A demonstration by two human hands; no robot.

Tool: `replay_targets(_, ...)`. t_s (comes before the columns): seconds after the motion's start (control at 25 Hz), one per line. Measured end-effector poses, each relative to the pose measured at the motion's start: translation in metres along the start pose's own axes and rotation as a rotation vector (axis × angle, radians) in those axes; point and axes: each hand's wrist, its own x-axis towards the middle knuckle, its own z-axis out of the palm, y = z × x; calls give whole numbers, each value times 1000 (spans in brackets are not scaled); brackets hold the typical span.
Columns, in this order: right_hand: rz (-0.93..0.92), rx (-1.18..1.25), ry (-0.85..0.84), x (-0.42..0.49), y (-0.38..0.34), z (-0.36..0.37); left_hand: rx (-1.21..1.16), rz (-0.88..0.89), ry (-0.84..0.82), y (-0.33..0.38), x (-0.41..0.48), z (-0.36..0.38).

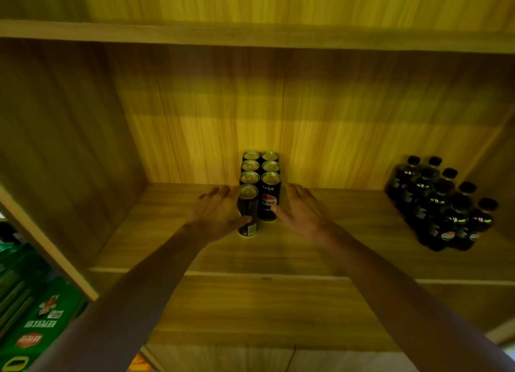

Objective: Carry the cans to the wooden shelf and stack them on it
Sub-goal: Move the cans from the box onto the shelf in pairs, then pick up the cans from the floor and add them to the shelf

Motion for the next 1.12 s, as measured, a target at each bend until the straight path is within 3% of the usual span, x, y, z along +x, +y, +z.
replay_targets(0.24, -106, -240, -39, -60, 1, -7, 90, 40, 21, 11, -46, 3)
replay_targets(0.64, -108, -314, -25, -178, -65, 6, 53, 107, -28, 0, -186, 5)
replay_targets(0.8, -177, -280, -106, -215, -132, 43, 21, 30, -114, -42, -274, 12)
replay_targets(1.12, -403, -130, -213, -230, -248, 134, 13, -223, -122, -130, -395, 50)
